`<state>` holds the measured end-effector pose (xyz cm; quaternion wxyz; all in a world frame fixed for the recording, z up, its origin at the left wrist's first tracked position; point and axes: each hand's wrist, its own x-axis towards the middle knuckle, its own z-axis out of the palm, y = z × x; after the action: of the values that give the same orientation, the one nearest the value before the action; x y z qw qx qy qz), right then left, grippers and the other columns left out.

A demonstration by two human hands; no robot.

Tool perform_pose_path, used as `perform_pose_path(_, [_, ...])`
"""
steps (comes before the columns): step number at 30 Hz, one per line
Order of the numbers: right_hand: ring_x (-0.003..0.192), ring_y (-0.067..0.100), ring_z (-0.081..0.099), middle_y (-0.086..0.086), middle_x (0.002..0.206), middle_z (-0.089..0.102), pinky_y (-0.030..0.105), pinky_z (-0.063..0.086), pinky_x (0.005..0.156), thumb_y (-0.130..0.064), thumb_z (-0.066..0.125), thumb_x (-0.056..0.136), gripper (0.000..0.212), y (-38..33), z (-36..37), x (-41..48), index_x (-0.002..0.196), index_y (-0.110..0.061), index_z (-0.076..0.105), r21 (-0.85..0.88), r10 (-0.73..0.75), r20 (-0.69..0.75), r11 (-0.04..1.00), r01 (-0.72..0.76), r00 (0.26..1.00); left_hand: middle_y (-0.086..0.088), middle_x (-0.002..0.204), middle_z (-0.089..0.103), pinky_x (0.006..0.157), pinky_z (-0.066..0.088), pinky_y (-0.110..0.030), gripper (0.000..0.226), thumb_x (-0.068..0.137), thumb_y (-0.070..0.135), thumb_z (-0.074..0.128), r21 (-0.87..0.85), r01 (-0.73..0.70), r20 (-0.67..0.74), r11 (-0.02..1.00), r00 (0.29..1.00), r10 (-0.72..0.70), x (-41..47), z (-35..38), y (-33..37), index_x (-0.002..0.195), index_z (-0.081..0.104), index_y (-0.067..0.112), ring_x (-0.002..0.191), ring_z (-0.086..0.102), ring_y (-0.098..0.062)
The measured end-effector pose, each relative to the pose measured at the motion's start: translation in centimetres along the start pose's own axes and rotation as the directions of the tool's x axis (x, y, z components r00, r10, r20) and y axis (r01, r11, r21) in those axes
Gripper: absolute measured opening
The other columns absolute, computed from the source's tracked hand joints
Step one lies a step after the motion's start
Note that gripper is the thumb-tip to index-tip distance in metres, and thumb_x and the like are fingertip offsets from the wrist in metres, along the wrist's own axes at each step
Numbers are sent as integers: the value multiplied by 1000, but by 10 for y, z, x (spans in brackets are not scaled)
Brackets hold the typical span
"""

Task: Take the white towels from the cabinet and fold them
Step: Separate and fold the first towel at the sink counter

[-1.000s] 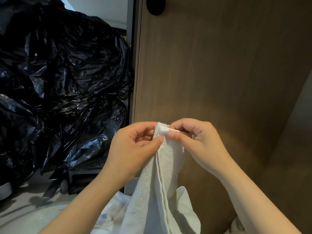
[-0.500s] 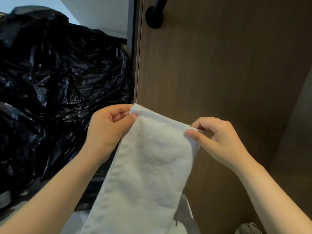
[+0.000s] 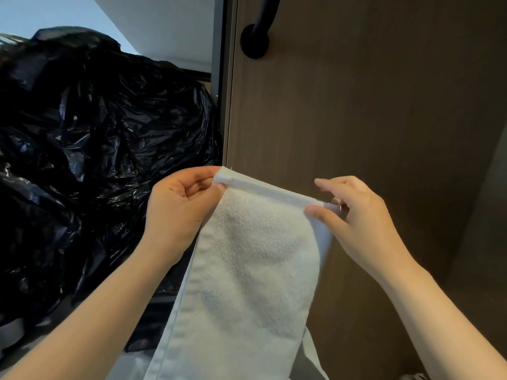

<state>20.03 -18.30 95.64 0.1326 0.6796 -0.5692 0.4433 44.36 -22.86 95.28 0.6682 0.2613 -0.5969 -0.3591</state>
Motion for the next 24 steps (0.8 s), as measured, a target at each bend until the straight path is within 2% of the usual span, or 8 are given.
perform_pose_path(3, [87, 0, 56, -12, 106, 62, 6, 40, 73, -40, 67, 86, 32, 0, -4, 1, 113, -24, 71, -115, -28, 89, 993, 38, 996, -5, 90, 76, 76, 60, -29, 18, 85, 3, 68, -13, 0, -1, 1000, 1000, 0, 2, 3, -3, 98, 73, 15, 82, 72, -19])
perform_pose_path(6, [82, 3, 57, -16, 87, 58, 7, 39, 67, -38, 68, 87, 10, 3, -5, 0, 92, -29, 68, -118, -12, 116, 993, 25, 993, -4, 91, 76, 77, 60, -29, 17, 84, 5, 69, -13, -9, 1, 1000, 1000, 9, 2, 6, -6, 97, 73, 16, 86, 73, -20])
perform_pose_path(11, [94, 3, 50, -25, 89, 52, 11, 39, 72, -41, 70, 85, 14, 13, -9, -4, 77, -34, 61, -87, 8, 102, 996, 1, 995, -2, 90, 76, 75, 59, -23, 19, 83, 6, 71, 22, -22, 12, 1000, 1000, 22, 1, 10, -10, 98, 71, 18, 85, 72, -16])
perform_pose_path(13, [84, 3, 57, -20, 79, 58, 11, 42, 59, -41, 68, 86, 14, 16, -11, -7, 77, -33, 61, 33, 44, 151, 998, -50, 988, -3, 92, 76, 79, 59, -26, 21, 82, 6, 72, 24, -9, 1, 1000, 1000, 9, 1, 11, -13, 101, 71, 17, 88, 72, -19])
perform_pose_path(15, [77, 1, 59, -19, 73, 59, 8, 42, 55, -45, 64, 87, 17, 18, -12, -10, 78, -32, 59, 102, 55, 183, 992, -75, 982, -5, 93, 75, 83, 59, -31, 22, 82, 7, 72, 21, -6, -3, 1000, 1000, 6, 3, 13, -14, 102, 70, 16, 91, 72, -23])
perform_pose_path(19, [77, -3, 59, -20, 75, 58, 9, 41, 52, -67, 47, 79, 31, 27, -10, -16, 83, -37, 52, -61, 64, 220, 997, -52, 973, -6, 91, 75, 83, 59, -37, 21, 82, 9, 73, 48, 1, 33, 999, 999, -3, 2, 16, -15, 102, 69, 13, 90, 71, -28])
perform_pose_path(21, [80, -1, 60, -22, 83, 58, 11, 43, 60, -75, 42, 73, 40, 25, -9, -15, 89, -40, 54, -74, 48, 253, 997, -30, 966, -5, 90, 75, 84, 58, -43, 23, 80, 12, 77, 62, 6, 69, 998, 998, -10, 0, 20, -17, 101, 67, 15, 89, 71, -28])
perform_pose_path(24, [95, -5, 60, -26, 97, 62, 12, 51, 76, -72, 45, 76, 51, 6, -3, -6, 111, -38, 61, 109, -26, 270, 994, -4, 963, -14, 86, 72, 80, 56, -38, 21, 79, 7, 77, 60, -2, 119, 998, 993, -5, -7, 34, -20, 94, 64, 12, 80, 69, -23])
